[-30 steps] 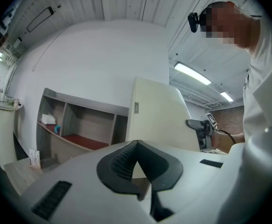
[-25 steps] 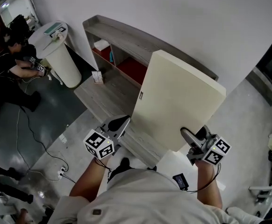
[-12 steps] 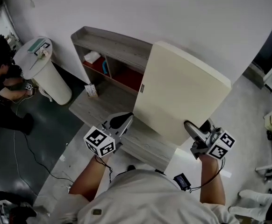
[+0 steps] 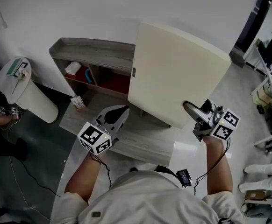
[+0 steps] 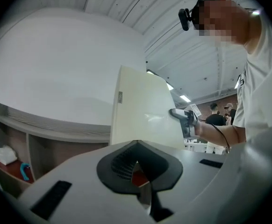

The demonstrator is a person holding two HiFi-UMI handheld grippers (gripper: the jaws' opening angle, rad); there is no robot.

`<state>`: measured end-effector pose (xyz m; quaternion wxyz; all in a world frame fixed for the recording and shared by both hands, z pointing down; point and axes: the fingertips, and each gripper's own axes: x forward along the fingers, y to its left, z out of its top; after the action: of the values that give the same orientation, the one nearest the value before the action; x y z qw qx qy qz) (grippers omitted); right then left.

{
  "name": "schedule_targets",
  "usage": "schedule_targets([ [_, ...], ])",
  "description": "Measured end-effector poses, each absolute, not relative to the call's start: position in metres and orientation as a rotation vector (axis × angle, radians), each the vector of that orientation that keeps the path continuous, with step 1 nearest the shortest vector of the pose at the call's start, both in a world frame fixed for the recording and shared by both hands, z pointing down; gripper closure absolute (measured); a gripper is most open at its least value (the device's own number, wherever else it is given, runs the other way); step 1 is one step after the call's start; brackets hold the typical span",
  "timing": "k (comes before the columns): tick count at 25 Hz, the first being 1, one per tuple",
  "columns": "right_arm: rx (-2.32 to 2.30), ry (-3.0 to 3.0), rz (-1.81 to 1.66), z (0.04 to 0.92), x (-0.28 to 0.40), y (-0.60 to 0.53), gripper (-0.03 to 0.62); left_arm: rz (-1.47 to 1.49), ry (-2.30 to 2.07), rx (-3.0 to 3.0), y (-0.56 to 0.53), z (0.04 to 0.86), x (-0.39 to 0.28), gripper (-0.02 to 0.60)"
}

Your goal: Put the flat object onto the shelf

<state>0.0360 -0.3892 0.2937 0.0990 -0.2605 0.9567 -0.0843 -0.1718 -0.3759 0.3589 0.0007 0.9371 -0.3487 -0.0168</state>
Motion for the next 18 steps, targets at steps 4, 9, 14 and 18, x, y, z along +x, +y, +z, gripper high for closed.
schedule_targets([
  [4, -0.79, 2.83, -0.204, 0.271, 0.046, -0.401, 0.31, -0.055, -1.035, 2.982, -0.389, 0.349, -0.158, 0.566],
  [9, -0.777, 2.873, -0.117, 0.246, 0.057, -0.429, 0.31, -0.104, -1.0, 2.989, -0.408, 0.336, -0.141, 0.567],
  [14, -0.755, 2.881, -0.102, 0.227, 0.074, -0.46, 0.31, -0.097, -0.977, 3.019, -0.425, 0.326, -0.117, 0.567],
  [18, -0.724, 2.899, -0.057, 0.213, 0.081, -0.479, 0.31, -0.101, -0.986, 3.021, -0.438, 0.323, -0.105, 0.566],
])
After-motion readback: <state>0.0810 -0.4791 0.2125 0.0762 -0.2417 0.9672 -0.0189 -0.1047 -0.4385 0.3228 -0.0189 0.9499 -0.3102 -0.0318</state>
